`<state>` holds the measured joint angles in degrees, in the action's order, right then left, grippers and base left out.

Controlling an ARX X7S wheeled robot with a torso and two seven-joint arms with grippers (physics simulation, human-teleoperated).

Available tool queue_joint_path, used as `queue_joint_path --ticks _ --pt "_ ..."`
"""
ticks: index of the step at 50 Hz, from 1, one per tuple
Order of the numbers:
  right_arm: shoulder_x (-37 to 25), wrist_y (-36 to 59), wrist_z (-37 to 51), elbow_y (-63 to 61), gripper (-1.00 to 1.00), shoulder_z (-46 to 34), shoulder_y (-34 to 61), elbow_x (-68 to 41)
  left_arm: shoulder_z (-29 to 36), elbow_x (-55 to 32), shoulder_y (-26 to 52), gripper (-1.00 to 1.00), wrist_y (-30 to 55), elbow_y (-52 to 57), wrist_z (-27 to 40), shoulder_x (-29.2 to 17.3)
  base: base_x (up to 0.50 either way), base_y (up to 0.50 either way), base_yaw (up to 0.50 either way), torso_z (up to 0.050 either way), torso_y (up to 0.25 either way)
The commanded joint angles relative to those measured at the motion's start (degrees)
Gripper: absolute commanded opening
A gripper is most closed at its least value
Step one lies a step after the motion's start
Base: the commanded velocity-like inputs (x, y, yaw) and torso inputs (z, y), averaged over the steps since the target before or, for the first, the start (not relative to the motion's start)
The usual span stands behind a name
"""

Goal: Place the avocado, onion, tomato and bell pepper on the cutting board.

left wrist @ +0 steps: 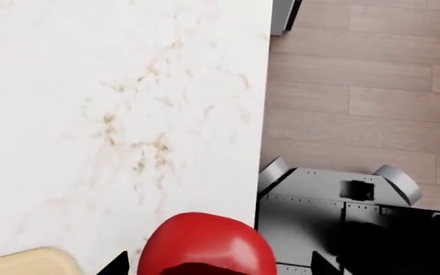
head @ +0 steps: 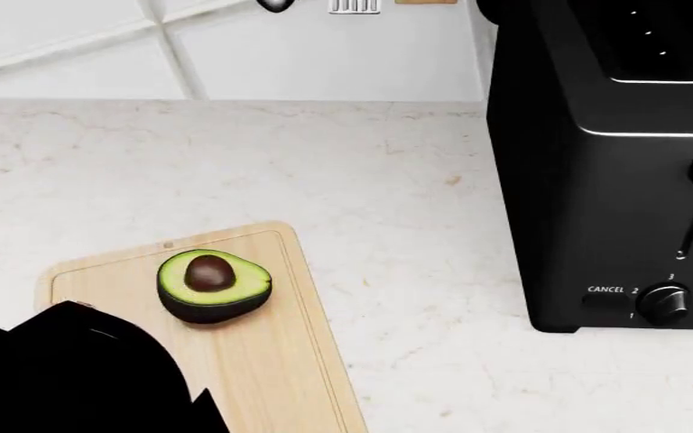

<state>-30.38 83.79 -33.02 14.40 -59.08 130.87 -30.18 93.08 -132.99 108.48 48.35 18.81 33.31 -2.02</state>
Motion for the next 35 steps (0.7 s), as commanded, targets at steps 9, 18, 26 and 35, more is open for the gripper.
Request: queue_joint_path --ticks 9,18,26,35 --pt "0.17 1.15 -1.65 -1.01 1.00 2.14 0.19 1.59 -1.75 4.78 -3.43 1.00 2.71 -0.67 -0.81 2.01 0.00 0.00 0.00 0.000 0.000" --pt "-0.19 1.72 -1.35 -1.58 1.00 2.58 -0.02 1.55 -1.69 4.84 -2.67 -1.00 3.19 -0.48 -0.25 2.02 0.00 0.00 0.00 0.000 0.000" --pt "-0.40 1.94 -1.38 -1.85 1.00 2.49 -0.04 1.50 -2.52 2.37 5.59 -1.00 -0.56 0.99 -3.44 2.01 0.00 0.00 0.00 0.000 0.000" --pt "0.03 1.99 -2.02 -1.40 1.00 1.98 0.93 1.75 -2.42 -1.23 14.68 -1.00 -5.36 2.78 -6.21 2.00 0.00 0.00 0.00 0.000 0.000"
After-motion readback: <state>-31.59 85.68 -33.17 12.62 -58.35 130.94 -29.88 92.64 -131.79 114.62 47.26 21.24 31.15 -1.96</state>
